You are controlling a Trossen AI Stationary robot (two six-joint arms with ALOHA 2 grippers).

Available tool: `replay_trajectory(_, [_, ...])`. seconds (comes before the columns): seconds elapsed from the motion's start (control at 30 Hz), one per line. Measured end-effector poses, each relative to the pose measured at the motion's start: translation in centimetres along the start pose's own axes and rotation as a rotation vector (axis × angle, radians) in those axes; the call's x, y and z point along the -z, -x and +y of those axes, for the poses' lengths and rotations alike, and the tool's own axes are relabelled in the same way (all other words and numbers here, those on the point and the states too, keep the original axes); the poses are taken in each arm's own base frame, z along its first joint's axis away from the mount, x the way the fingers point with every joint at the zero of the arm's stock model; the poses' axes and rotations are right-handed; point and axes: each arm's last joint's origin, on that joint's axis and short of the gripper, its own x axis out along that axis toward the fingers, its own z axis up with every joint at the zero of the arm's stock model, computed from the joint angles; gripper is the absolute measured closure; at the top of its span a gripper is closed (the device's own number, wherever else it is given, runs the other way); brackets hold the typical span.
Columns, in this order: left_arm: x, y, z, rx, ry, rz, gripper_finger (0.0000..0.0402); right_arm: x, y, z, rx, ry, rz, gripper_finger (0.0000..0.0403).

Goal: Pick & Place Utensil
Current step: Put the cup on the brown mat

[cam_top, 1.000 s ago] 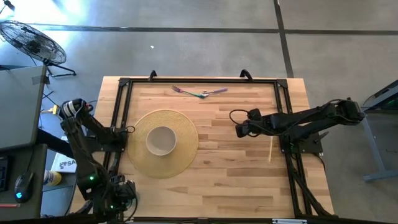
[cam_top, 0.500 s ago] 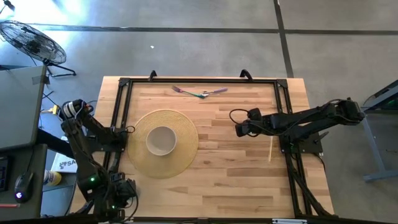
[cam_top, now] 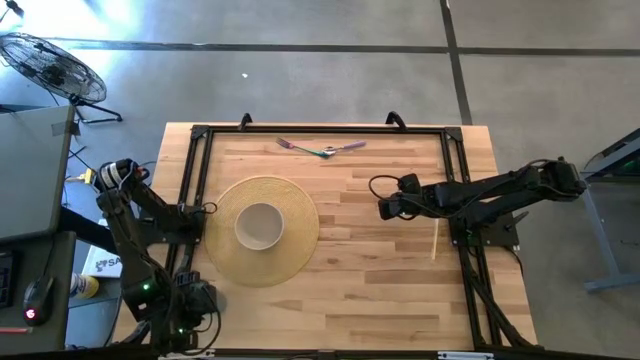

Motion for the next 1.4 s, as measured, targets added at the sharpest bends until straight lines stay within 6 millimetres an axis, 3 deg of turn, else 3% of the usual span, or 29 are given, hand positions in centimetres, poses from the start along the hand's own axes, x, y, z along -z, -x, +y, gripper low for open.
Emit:
replay_trajectory(0.47, [0.1, 0.0, 1.3, -0.147, -0.089, -0.036, 0.0391, -0.1, 0.0, 0.0, 0.007, 0.000, -0.018, 0.0273])
replay_trajectory(0.97, [-0.3, 0.8, 1.1, -0.185, -0.176, -0.085, 0.0393, -0.1, 0.0, 0.0, 0.016, 0.000, -0.043, 0.0273])
replay_trajectory(1.1, [-0.9, 1.2, 0.8, -0.173, -0.229, -0.152, 0.0393, -0.2, 0.0, 0.0, 0.010, -0.004, -0.046, 0.0273])
replay_trajectory(1.4, [-4.0, -0.3, 0.6, -0.187, -0.316, -0.139, 0.0393, -0.2, 0.0, 0.1, 0.007, 0.002, -0.054, 0.0273])
